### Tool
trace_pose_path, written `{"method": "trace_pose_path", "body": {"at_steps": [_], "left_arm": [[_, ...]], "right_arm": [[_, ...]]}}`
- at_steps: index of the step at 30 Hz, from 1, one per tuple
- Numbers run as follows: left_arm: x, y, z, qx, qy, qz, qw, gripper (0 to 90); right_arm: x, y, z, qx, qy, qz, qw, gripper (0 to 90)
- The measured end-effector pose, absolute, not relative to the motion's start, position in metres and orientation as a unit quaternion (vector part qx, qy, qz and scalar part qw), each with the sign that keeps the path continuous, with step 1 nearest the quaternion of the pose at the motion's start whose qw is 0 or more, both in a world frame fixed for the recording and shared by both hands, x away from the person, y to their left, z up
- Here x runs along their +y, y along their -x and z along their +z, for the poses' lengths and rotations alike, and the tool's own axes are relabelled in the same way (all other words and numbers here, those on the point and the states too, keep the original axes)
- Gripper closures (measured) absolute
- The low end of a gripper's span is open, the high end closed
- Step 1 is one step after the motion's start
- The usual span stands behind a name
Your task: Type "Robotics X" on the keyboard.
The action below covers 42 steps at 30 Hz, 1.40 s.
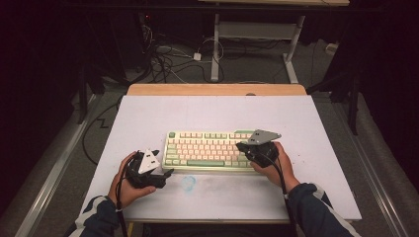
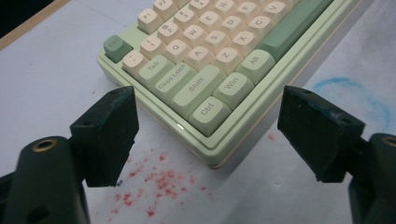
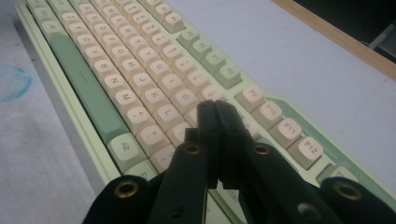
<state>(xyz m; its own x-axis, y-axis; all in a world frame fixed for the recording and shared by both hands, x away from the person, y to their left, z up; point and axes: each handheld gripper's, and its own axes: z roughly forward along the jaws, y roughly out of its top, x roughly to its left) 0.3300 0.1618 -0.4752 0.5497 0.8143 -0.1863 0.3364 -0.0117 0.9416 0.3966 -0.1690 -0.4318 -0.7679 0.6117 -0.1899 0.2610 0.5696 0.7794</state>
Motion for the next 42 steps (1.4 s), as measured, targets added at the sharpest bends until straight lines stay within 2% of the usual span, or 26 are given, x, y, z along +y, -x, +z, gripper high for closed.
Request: {"method": "trace_pose_path", "body": {"at_steps": [21,35,42], "left_arm": [[0.162,-0.326,-0.481,0.423,-0.691,0.210,0.548,18.4],[0.160,-0.325,-0.483,0.417,-0.699,0.212,0.540,18.4],[0.161,-0.326,-0.483,0.417,-0.700,0.211,0.540,18.4]], "right_arm": [[-0.124,-0.423,-0.446,0.877,-0.244,0.354,0.216,90.0],[-0.120,-0.425,-0.450,0.886,-0.248,0.332,0.210,90.0],[-0.127,-0.422,-0.442,0.875,-0.250,0.359,0.208,90.0]]}}
